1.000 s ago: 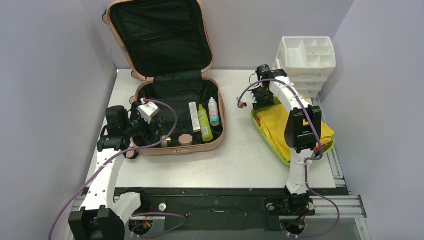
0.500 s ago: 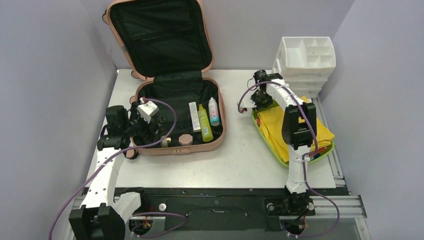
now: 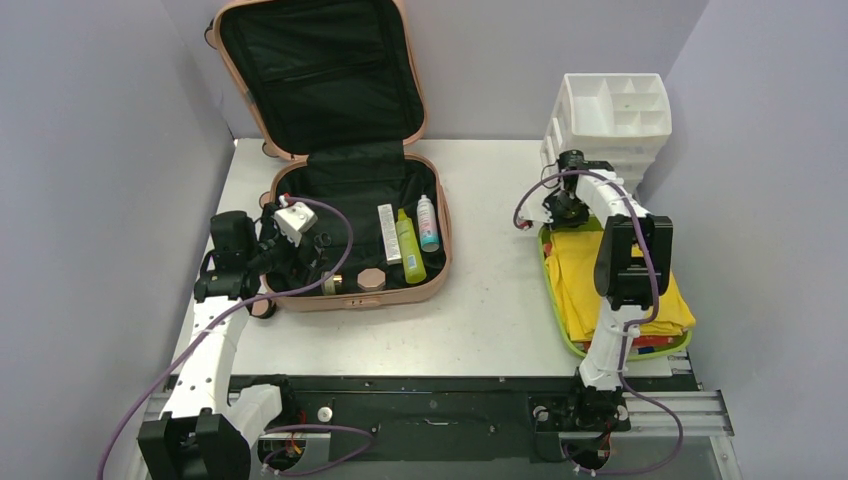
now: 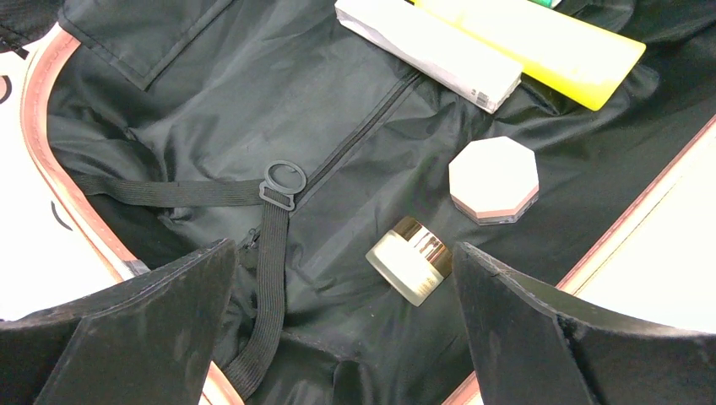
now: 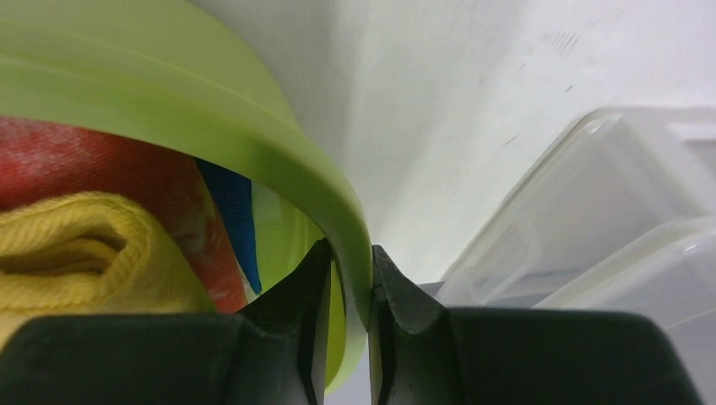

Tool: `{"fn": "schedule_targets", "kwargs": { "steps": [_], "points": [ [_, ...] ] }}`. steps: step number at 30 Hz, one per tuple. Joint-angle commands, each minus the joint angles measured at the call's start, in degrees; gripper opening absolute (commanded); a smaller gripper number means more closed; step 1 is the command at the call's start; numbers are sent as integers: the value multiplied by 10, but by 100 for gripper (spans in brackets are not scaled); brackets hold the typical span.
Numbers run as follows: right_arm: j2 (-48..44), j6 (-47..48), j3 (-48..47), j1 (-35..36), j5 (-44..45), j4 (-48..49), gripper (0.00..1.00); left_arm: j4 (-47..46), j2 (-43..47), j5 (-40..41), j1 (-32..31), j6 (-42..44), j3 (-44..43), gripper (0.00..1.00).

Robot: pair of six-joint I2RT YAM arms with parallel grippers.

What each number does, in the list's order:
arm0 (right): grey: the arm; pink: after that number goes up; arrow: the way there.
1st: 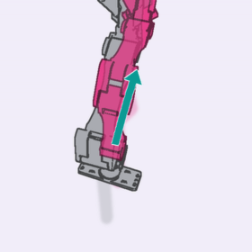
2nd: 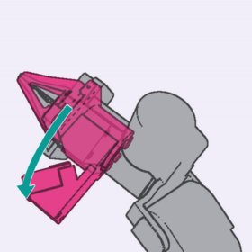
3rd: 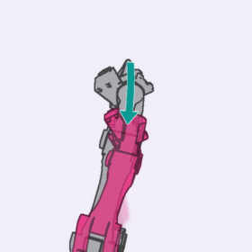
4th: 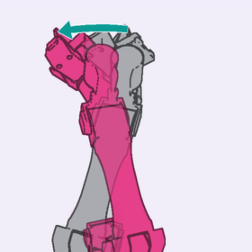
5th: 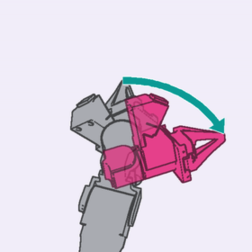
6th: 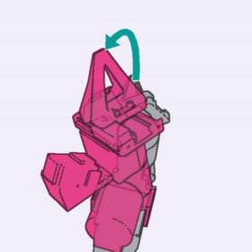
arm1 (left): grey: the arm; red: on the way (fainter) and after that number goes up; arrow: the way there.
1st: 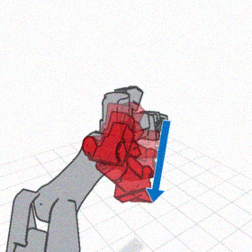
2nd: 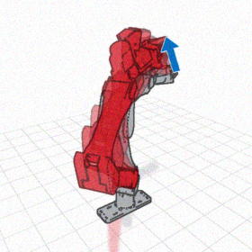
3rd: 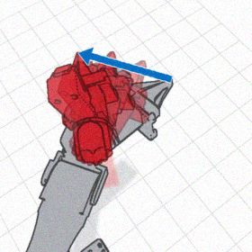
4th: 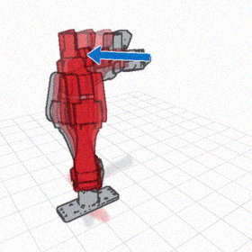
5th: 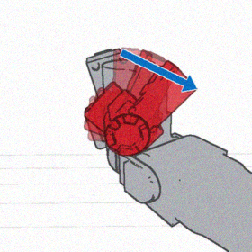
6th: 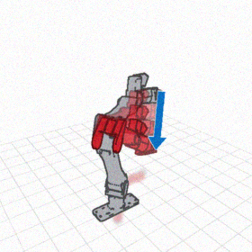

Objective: Open, take out, and arrange the luggage
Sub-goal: Move the bin to the corner of the board.

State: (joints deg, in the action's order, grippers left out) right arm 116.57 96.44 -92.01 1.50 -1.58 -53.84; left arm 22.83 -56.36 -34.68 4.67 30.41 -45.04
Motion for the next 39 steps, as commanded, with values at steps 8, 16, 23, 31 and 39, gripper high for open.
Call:
{"fn": "schedule_targets", "kwargs": {
  "steps": [8, 16, 23, 31, 39],
  "points": [
    [-42, 58, 52, -77, 46, 22, 0, -25, 19, -16, 4, -10, -6, 96],
    [-57, 61, 39, -89, 44, 52, 9, -23, 21, -19, 3, -12, -9, 96],
    [-148, -77, 11, -76, -39, 53, 49, -21, 26, -17, 4, -16, -13, 96],
    [-250, -343, -23, -36, -100, 43, 66, -23, 26, -6, 4, -26, -23, 96],
    [-367, -269, 165, 104, -185, -108, 61, -16, 39, -22, 2, -19, -12, 96]
  ]
}}
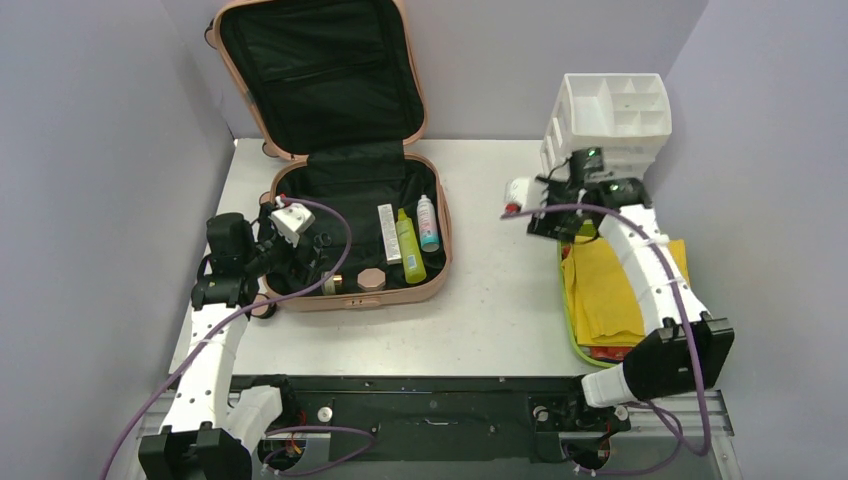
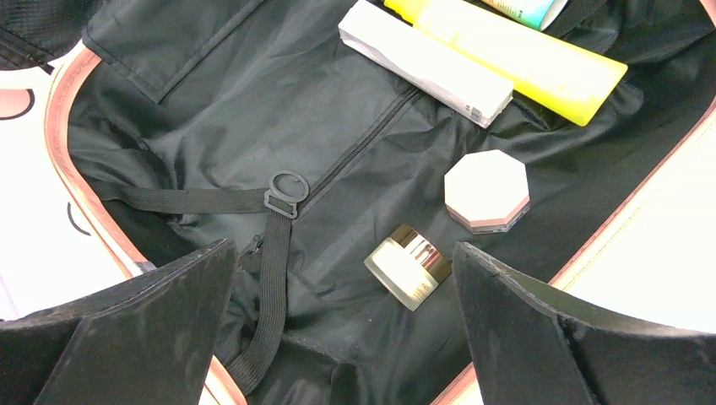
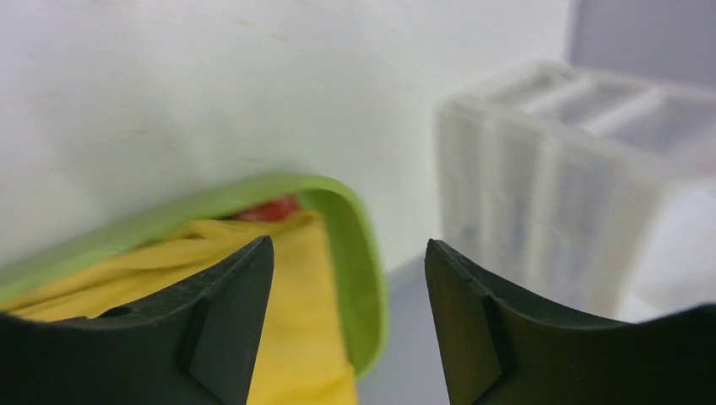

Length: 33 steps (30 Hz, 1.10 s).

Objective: Open, take out, and arrange the luggage
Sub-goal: Move the bin to the corner of the board.

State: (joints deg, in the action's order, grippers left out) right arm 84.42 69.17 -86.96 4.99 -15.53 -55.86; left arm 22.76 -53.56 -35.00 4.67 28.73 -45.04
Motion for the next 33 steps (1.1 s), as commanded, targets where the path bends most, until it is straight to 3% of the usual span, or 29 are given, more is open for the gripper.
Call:
{"fn": "schedule_targets", "kwargs": {
  "steps": [1, 4, 12, 22, 28, 33],
  "points": [
    [-53, 5, 136, 85, -41, -79, 60, -15, 11, -19, 1, -2, -13, 96],
    [-68, 9, 222, 102, -16, -45, 58, -14, 12, -22, -1, -2, -14, 96],
    [-48, 54, 333, 92, 113, -26, 49, -18, 15, -26, -7, -2, -10, 96],
    [-59, 113, 338, 7, 147, -58, 45, -18, 21, -29, -9, -3, -7, 96],
    [-63, 113, 305, 1, 77, -82, 51, -20, 21, -29, -10, -5, -6, 96],
    [-88, -30, 166, -7, -63, -67, 59, -19, 19, -27, -10, -6, -12, 96]
  ]
}}
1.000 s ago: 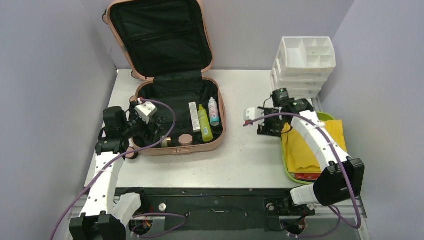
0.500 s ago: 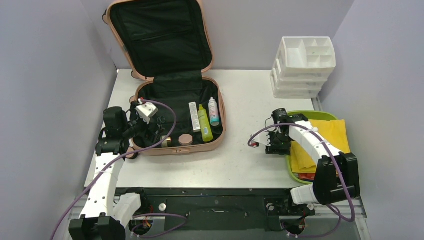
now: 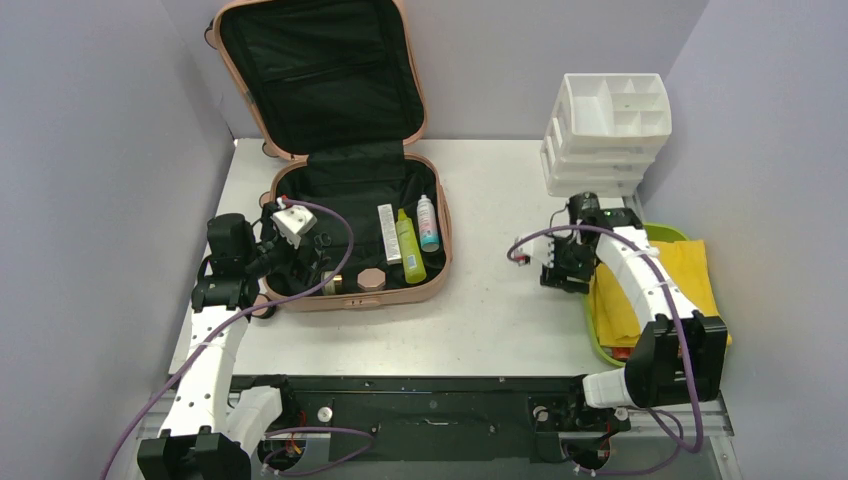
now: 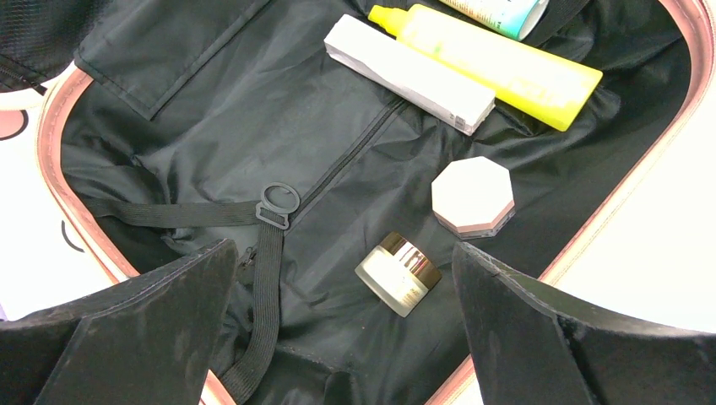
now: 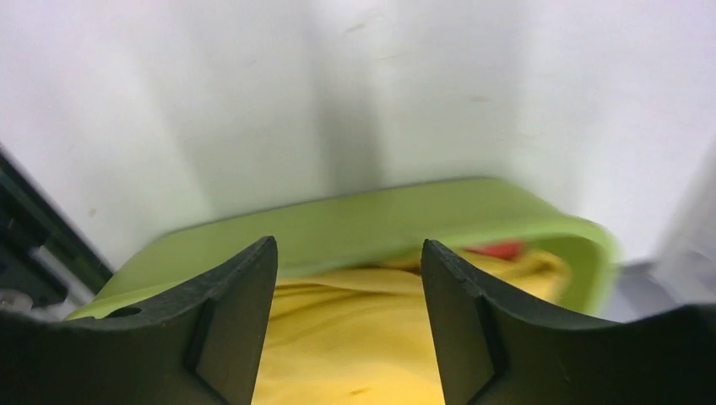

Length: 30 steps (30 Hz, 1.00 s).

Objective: Open, take out, and arrange the luggage
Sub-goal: Move the bin to the corner of the board, then move the storage box to the center of the board.

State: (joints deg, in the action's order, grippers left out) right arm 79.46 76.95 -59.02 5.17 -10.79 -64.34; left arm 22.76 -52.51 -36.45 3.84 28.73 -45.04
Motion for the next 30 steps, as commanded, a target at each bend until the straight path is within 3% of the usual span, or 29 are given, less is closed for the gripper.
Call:
{"fn": "schedule_targets", "kwargs": {
  "steps": [1, 6, 10, 15, 18, 24, 30],
  "points": [
    [-50, -133, -136, -9, -120, 55, 60, -19, 7, -12, -1, -8, -16, 96],
    [-63, -359, -184, -16, -36, 259, 66, -21, 4, 0, -1, -11, -24, 96],
    [-16, -422, -240, -45, 1, 351, 66, -25, -2, 12, -4, -11, -24, 96],
    [78, -343, -331, -102, -62, 368, 67, -26, -18, 28, -10, -2, -30, 96],
    [156, -347, -398, -117, -56, 378, 67, -27, -30, 31, -14, 2, -38, 96],
    [293, -535, -578, -136, 9, 420, 67, -27, -64, 43, -19, -3, -55, 96],
    [355, -657, -602, -141, 78, 513, 62, -17, -88, 57, -22, -3, -68, 96]
  ]
}}
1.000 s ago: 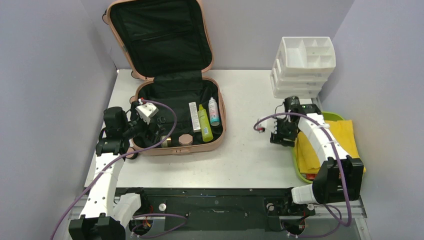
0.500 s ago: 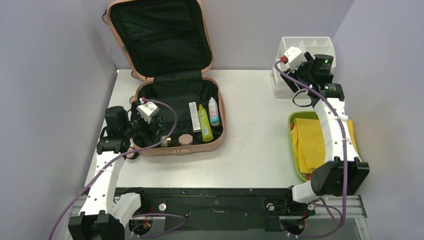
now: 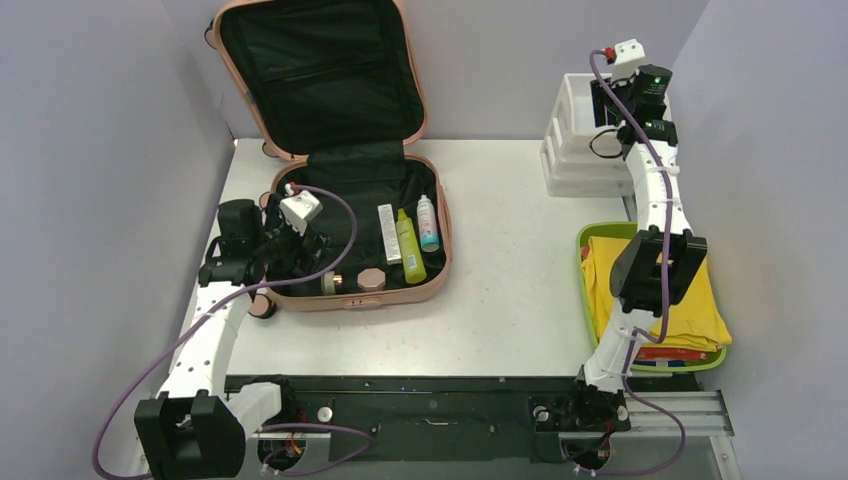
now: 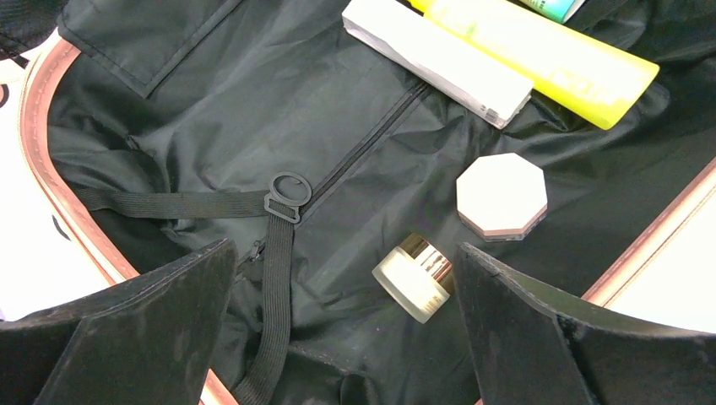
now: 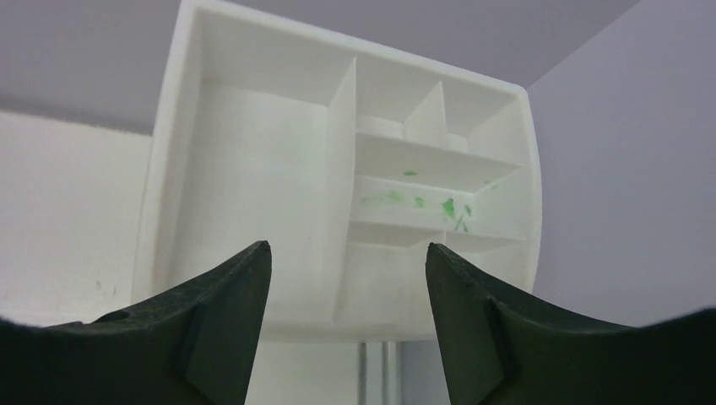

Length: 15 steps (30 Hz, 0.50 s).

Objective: Open, take out, and arrange the luggage
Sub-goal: Move the storage box to the center of the board.

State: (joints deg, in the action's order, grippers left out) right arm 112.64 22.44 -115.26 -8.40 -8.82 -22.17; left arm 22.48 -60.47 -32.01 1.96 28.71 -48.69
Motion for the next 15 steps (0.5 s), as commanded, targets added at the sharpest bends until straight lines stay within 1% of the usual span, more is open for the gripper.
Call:
{"fn": "schedule_targets", "kwargs": {
  "steps": [1, 6, 12, 15],
  "points": [
    [30, -124, -43, -7, 63, 98, 61, -12, -13, 15, -3, -3, -33, 96],
    [73, -162, -71, -14, 55, 87, 58, -10, -22, 26, -3, -4, -30, 96],
    [97, -186, -61, -23, 38, 80, 56, -8, -31, 33, -2, -4, -32, 96],
    [105, -195, -46, -29, 14, 90, 54, -9, -34, 36, -1, -6, -33, 96]
  ]
}}
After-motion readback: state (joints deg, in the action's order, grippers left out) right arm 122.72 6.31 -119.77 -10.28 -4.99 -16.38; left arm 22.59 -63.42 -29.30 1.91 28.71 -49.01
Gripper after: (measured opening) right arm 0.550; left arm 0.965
